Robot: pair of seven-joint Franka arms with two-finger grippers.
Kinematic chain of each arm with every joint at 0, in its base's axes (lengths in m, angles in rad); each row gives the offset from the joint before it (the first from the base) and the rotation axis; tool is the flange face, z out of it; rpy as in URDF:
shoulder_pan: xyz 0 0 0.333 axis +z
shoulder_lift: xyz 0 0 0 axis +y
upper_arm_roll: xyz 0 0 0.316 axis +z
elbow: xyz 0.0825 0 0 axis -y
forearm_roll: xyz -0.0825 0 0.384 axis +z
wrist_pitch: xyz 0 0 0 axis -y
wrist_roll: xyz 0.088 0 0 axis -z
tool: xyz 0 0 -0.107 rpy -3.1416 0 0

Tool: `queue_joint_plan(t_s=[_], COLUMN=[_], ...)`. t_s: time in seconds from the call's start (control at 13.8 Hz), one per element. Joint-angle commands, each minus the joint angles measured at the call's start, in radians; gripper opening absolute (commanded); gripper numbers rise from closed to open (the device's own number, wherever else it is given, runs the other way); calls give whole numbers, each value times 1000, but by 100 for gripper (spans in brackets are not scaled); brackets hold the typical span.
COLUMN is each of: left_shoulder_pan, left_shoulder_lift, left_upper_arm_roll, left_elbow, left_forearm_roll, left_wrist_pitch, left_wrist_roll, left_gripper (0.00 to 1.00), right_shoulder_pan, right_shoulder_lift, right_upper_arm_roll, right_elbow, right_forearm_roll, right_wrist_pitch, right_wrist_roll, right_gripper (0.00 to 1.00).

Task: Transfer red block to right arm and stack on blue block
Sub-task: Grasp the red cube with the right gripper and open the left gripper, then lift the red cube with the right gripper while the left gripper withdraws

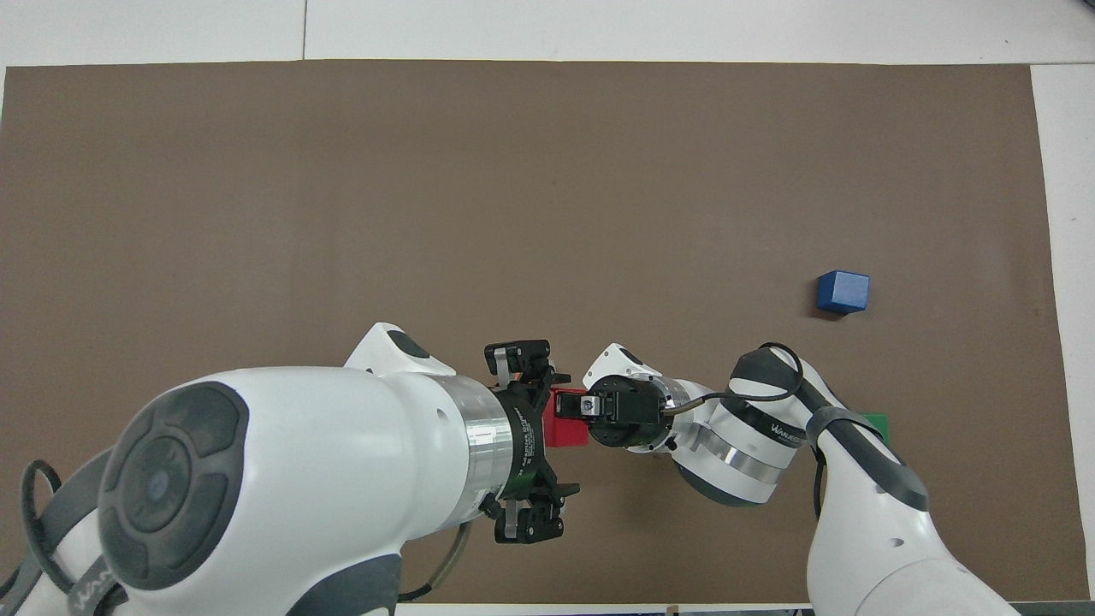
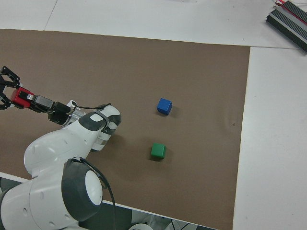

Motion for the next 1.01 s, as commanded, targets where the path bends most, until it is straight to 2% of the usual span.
queue_joint_plan(t_s=[0.0, 0.22, 0.43, 0.58, 0.72, 0.94], left_shoulder_pan=[-2, 0, 57, 145, 168, 194], left_shoulder_lift=[-61, -67, -65, -52, 6, 97], left_upper_arm_roll=[65, 185, 332, 339, 346, 349], left_elbow=[-9, 3, -6, 2, 15, 100], left_forearm_roll=[-9, -9, 17, 168, 275, 422], left_wrist_pitch=[-53, -155, -198, -179, -165, -221], left_wrist_roll=[110, 355, 745, 1035, 1219, 1432], left_gripper=[100, 100, 100, 100, 100, 100], right_shoulder_pan=[-8, -10, -25, -28, -31, -45], right_shoulder_lift=[-14, -21, -90, -100, -125, -233], right_upper_arm_roll=[3, 2, 2, 2, 0, 0], right_elbow=[9, 12, 31, 84, 130, 187], right_forearm_roll=[-10, -10, -10, -21, -23, -94], right_wrist_pitch=[27, 47, 228, 335, 435, 703], right_wrist_roll=[-2, 1, 53, 81, 120, 249], right_gripper=[0, 0, 0, 0, 0, 0])
